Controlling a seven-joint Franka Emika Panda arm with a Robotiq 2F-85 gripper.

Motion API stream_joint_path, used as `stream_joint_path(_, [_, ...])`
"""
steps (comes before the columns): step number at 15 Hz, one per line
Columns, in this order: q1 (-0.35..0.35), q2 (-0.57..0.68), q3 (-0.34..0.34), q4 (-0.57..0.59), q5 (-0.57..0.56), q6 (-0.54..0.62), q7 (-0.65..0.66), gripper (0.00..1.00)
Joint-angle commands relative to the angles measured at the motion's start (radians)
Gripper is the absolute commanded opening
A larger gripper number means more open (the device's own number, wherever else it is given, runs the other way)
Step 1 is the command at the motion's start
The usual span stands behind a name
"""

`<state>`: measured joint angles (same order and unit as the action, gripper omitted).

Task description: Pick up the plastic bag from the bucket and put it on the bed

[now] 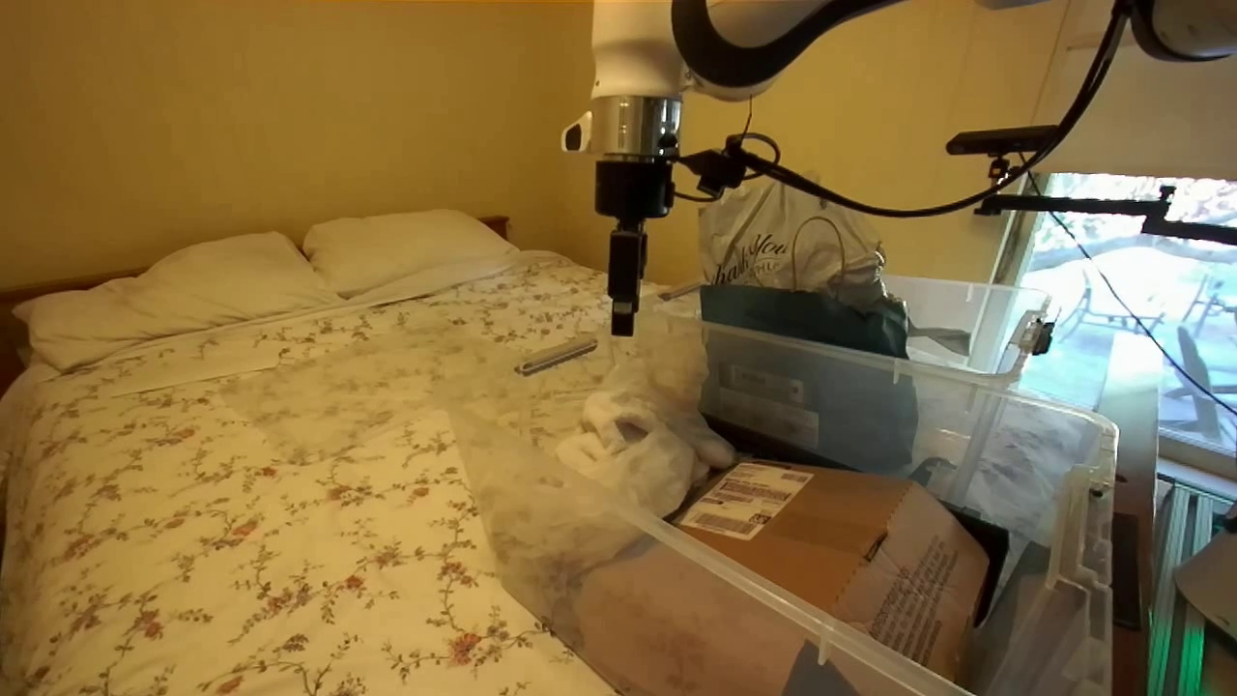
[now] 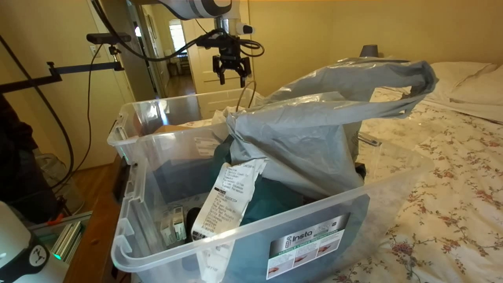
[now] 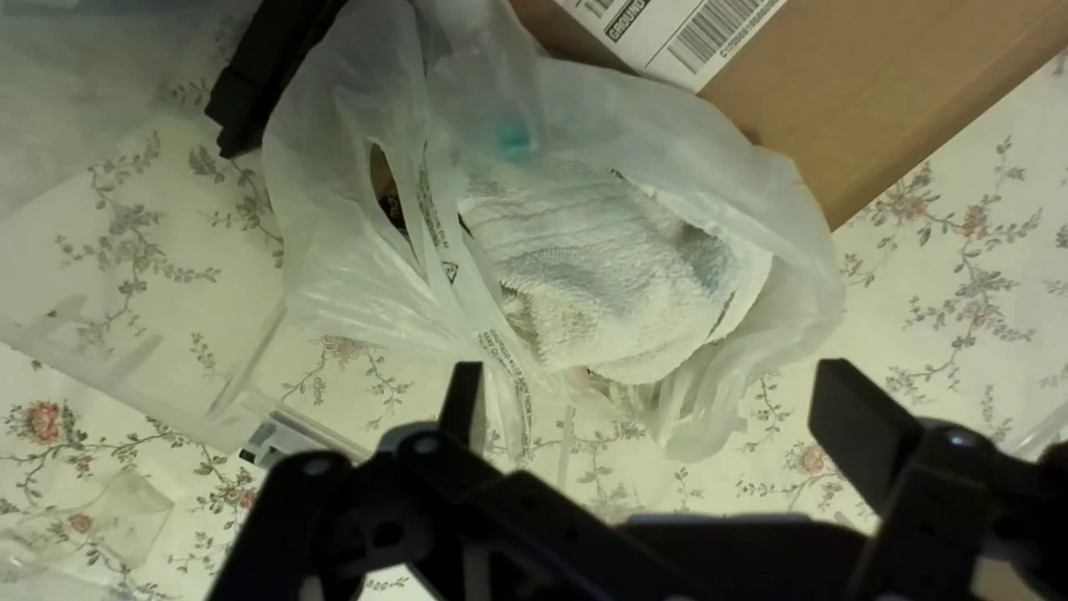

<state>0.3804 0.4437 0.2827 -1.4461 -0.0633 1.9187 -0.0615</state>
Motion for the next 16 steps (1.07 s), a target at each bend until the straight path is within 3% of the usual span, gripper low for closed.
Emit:
stream_joint_path(1, [0.027, 0.078, -0.002, 0.044, -0.008, 0.132, 0.007, 1.00])
stream_joint_path(3, [0.038, 0.136, 0.003, 0.063, 0.002, 0.240, -0.004, 1.00])
stream_joint_path(5, [0.035, 0.188, 0.019, 0.084, 0.037, 0.268, -0.038, 1.00])
stream_joint_path(12, [0.065, 0.329, 0.026, 0.190, 0.075, 0.244, 0.011, 1.00])
stream_joint_path(14, [0.058, 0.293, 0.019, 0.124, 0.048, 0.277, 0.010, 1.00])
stream_joint_path(16, [0.070, 0.301, 0.011, 0.143, 0.039, 0.244, 0.024, 1.00])
